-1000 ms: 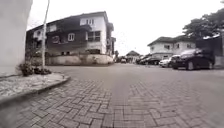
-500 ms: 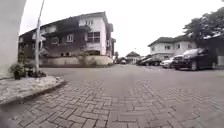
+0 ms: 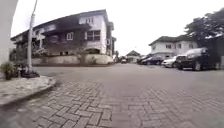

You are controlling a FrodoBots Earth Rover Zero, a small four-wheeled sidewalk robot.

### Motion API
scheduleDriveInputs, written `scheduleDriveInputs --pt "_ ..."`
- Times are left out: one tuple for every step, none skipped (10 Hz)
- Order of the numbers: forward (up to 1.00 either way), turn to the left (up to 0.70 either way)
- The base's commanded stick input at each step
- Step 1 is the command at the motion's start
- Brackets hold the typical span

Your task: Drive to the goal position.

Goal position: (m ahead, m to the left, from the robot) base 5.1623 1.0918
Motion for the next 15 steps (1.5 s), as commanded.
scheduleDriveInputs --pt "0.7 0.0" --pt "0.7 0.0" --pt "0.7 0.0" --pt "0.7 0.0" --pt "0.7 0.0" --pt "0.7 0.0" --pt "0.7 0.0" --pt "0.7 0.0" --pt "0.7 0.0" --pt "0.7 0.0" --pt "0.7 0.0" --pt "0.7 0.0" --pt "0.7 0.0" --pt "0.7 0.0" --pt "0.7 0.0"
